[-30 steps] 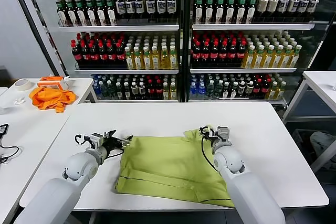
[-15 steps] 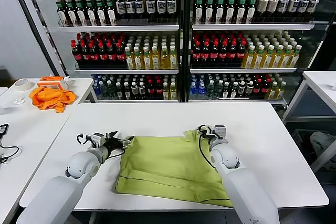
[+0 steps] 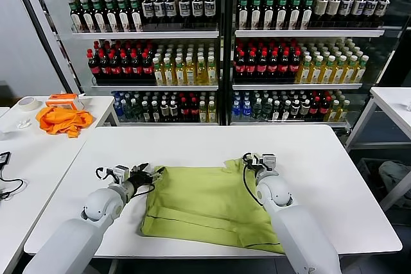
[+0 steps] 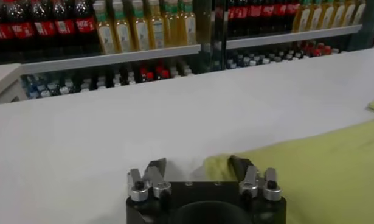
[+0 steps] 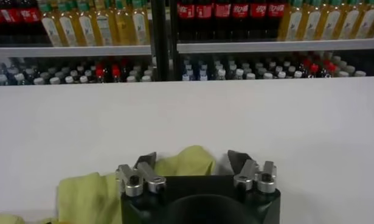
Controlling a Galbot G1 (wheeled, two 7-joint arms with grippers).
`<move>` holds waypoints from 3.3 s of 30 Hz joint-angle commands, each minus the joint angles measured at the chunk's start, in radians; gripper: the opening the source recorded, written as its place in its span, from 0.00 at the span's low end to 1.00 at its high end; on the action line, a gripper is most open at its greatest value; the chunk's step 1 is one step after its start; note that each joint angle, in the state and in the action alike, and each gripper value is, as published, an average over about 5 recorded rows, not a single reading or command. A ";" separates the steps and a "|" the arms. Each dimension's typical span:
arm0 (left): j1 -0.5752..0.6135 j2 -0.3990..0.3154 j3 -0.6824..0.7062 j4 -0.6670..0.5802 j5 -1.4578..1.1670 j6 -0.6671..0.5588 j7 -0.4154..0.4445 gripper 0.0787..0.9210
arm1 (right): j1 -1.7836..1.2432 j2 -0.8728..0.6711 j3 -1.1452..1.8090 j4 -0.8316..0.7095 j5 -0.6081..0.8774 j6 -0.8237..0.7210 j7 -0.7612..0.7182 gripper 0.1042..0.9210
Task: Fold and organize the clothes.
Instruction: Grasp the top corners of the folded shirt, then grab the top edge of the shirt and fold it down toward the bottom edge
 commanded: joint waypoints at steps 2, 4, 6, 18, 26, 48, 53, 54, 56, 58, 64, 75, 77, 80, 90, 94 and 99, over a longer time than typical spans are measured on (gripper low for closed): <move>0.011 -0.005 -0.001 -0.001 -0.001 0.004 0.010 0.52 | -0.001 0.002 -0.001 -0.003 0.002 -0.003 -0.008 0.50; 0.014 -0.007 0.000 -0.003 -0.001 0.004 0.011 0.45 | -0.002 0.002 -0.001 -0.002 0.001 -0.002 -0.008 0.44; 0.015 -0.008 0.000 -0.005 -0.001 0.002 0.014 0.38 | -0.002 0.002 -0.002 0.000 0.000 -0.001 -0.009 0.37; 0.003 0.008 -0.028 -0.041 -0.077 -0.024 0.027 0.01 | -0.051 -0.032 -0.009 0.141 -0.085 0.055 -0.028 0.01; 0.136 0.068 -0.056 -0.207 -0.080 -0.046 0.017 0.00 | -0.168 -0.109 0.037 0.374 -0.008 -0.038 0.015 0.01; 0.389 0.119 -0.139 -0.372 -0.055 -0.116 0.016 0.00 | -0.581 -0.171 0.145 0.703 -0.108 -0.025 -0.005 0.01; 0.394 0.118 -0.133 -0.365 -0.050 -0.121 0.018 0.00 | -0.589 -0.171 0.154 0.685 -0.124 -0.029 -0.005 0.01; 0.394 0.118 -0.132 -0.364 -0.049 -0.121 0.019 0.00 | -0.590 -0.171 0.155 0.678 -0.127 -0.030 -0.006 0.01; 0.393 0.119 -0.130 -0.362 -0.048 -0.121 0.019 0.00 | -0.590 -0.171 0.158 0.668 -0.132 -0.031 -0.006 0.01; 0.391 0.121 -0.131 -0.361 -0.049 -0.120 0.018 0.00 | -0.590 -0.172 0.160 0.662 -0.134 -0.032 -0.006 0.01; 0.388 0.128 -0.133 -0.361 -0.053 -0.118 0.018 0.00 | -0.600 -0.173 0.161 0.680 -0.133 -0.032 -0.008 0.01; 0.397 0.129 -0.139 -0.388 -0.062 -0.113 0.016 0.00 | -0.648 -0.175 0.166 0.720 -0.135 -0.030 -0.013 0.01; 0.397 0.132 -0.143 -0.385 -0.065 -0.113 0.017 0.00 | -0.654 -0.176 0.166 0.730 -0.135 -0.031 -0.013 0.01; 0.402 0.134 -0.153 -0.389 -0.073 -0.111 0.018 0.00 | -0.658 -0.176 0.167 0.736 -0.136 -0.036 -0.011 0.01; 0.428 0.135 -0.188 -0.401 -0.091 -0.096 0.018 0.00 | -0.655 -0.173 0.165 0.714 -0.156 -0.046 -0.013 0.01; 0.443 0.135 -0.204 -0.401 -0.098 -0.097 0.019 0.00 | -0.656 -0.172 0.164 0.714 -0.162 -0.049 -0.014 0.01; 0.466 0.135 -0.212 -0.417 -0.099 -0.096 0.023 0.00 | -0.656 -0.173 0.162 0.714 -0.162 -0.049 -0.016 0.01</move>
